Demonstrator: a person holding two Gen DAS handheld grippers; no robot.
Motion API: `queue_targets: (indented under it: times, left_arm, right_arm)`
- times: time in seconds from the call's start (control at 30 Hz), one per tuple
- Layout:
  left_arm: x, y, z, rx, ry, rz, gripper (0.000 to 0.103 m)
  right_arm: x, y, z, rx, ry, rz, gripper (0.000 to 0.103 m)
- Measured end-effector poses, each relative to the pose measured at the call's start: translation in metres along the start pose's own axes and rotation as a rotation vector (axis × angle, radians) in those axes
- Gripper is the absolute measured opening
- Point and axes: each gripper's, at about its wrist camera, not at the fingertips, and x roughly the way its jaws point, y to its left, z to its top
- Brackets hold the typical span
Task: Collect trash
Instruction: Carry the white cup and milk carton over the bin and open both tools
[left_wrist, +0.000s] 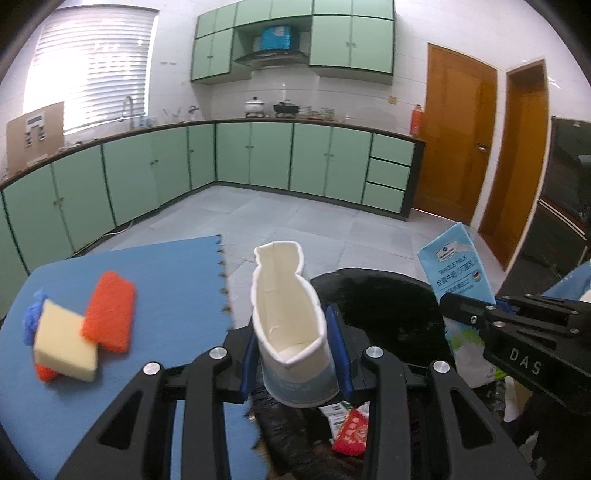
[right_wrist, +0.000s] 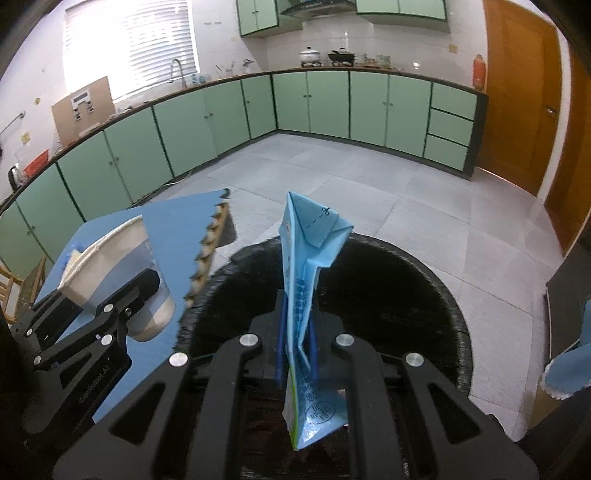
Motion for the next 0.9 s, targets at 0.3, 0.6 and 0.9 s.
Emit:
queue_targets:
  times: [0.3,0.6,0.9]
  left_arm:
    - [0.029,-0.029,-0.002,0.027,0.032,-0.052,0.034]
    - [0.035,-0.028,-0.009,0.018,0.070,-0.107,0.061]
    - [0.014,0.010,-0.011,-0.017,0.053,-0.021,0.066]
  right_arm:
    - [0.016,-0.036,-0.006,0.033,0.023,-0.047,0.010]
    - [0.033,-0.055,-0.017,0.065,0.036,-0.106,0.056]
    - [0.033,-0.025,-0.020,0.043,0.026,-0.096,0.080]
